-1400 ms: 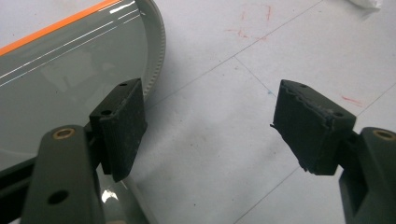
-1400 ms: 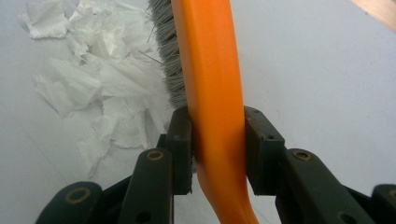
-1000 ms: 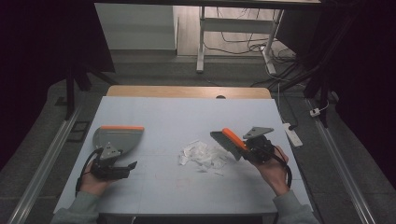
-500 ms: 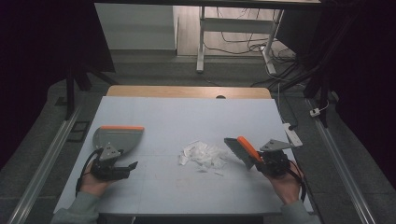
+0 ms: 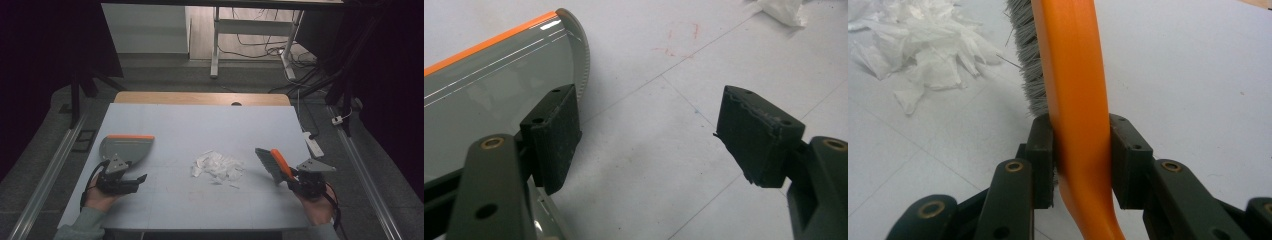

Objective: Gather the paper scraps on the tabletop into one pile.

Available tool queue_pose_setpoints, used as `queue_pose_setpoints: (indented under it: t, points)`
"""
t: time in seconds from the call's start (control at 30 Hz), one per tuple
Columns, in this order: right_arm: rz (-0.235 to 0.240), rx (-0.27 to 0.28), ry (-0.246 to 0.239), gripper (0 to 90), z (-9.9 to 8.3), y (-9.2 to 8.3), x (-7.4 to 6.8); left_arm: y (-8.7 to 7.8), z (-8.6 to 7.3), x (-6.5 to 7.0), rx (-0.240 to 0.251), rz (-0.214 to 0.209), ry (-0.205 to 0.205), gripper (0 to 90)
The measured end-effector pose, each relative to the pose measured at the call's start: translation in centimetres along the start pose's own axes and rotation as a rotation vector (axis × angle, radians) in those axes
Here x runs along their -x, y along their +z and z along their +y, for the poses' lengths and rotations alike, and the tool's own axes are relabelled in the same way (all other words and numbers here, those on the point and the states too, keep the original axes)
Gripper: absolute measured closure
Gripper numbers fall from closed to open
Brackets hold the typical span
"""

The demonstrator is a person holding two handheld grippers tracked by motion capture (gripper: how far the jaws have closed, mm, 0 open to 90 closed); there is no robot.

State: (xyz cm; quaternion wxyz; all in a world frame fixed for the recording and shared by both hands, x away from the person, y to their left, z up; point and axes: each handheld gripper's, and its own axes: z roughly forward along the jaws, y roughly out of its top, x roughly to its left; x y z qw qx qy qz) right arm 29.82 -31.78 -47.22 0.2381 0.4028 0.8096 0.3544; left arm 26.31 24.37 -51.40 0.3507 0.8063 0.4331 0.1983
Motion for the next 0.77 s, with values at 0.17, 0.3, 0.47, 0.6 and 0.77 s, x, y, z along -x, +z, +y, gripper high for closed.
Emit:
queue_pose_setpoints:
  t: [0.17, 0.3, 0.47, 0.6, 0.77]
  points:
    - [0.002, 0.003, -0.014, 66.5, 0.05, 0.18, -0.03, 0.01, 0.01, 0.01, 0.0, 0.002, -0.001, 26.3]
    - [0.005, 0.004, -0.015, 66.5, 0.06, 0.23, 0.05, 0.04, 0.01, -0.02, -0.002, 0.003, -0.001, 26.3]
    - [0.009, 0.007, -0.018, 66.5, 0.1, 0.28, 0.09, -0.02, 0.01, -0.04, 0.0, -0.006, -0.005, 26.3]
    - [0.006, 0.005, -0.023, 66.5, 0.13, 0.25, 0.04, -0.03, 0.01, -0.1, 0.003, -0.006, -0.009, 26.2]
    - [0.007, 0.006, -0.025, 66.5, 0.16, 0.23, -0.03, 0.01, 0.05, -0.09, 0.004, -0.01, -0.008, 26.2]
